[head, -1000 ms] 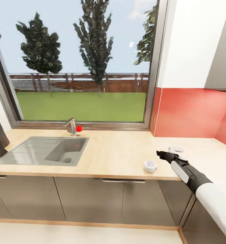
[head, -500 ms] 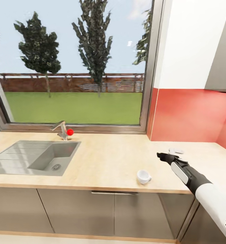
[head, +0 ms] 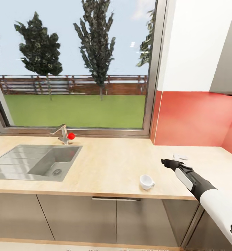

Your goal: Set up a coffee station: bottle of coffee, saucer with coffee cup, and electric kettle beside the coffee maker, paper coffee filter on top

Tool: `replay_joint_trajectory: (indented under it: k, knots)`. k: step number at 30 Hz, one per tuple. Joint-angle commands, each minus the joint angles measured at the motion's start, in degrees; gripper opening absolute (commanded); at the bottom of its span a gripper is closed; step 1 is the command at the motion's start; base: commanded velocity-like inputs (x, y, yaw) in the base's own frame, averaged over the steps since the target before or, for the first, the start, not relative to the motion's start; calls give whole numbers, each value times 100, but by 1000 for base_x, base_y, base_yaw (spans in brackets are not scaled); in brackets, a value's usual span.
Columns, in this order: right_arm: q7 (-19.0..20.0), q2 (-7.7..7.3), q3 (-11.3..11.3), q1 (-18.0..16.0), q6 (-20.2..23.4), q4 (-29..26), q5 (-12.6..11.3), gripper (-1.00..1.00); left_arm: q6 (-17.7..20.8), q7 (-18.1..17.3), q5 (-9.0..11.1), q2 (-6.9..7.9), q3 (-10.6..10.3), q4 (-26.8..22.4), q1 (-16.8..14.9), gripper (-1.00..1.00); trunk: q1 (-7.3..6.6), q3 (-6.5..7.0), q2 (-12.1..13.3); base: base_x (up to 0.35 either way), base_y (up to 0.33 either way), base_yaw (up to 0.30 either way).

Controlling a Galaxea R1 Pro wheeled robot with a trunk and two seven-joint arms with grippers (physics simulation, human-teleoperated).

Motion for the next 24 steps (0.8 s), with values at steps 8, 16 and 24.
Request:
replay_joint_trajectory:
  k: [8, 16, 24]
  knots:
    - [-52, 15, 60, -3, 21, -12, -57, 100, 5, 7, 74, -1, -49, 6, -4, 100, 0, -3, -5, -285, 0, 0]
    - [-52, 72, 271, -3, 306, -23, -69, 100, 0, 7, 82, -1, -49, 6, -4, 100, 0, -3, -5, -56, 0, 0]
    - [-49, 400, 488, -3, 934, -64, -76, 100, 0, 7, 83, -1, -49, 6, -4, 100, 0, -3, -5, -2, 0, 0]
